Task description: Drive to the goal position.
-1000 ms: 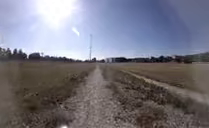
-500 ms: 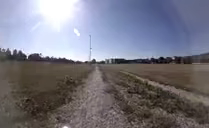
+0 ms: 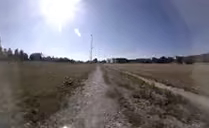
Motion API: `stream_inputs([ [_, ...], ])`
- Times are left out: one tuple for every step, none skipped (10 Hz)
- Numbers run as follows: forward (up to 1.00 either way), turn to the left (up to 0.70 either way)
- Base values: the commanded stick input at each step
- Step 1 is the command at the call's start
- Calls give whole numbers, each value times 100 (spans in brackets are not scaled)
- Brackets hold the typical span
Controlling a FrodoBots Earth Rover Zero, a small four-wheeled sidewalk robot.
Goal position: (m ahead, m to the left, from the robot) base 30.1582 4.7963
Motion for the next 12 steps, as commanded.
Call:
stream_inputs([
  [50,0],
  [50,0],
  [50,0],
  [50,0],
  [50,0],
  [50,0],
  [50,0],
  [50,0],
  [50,0],
  [50,0],
  [50,0],
  [50,0],
])
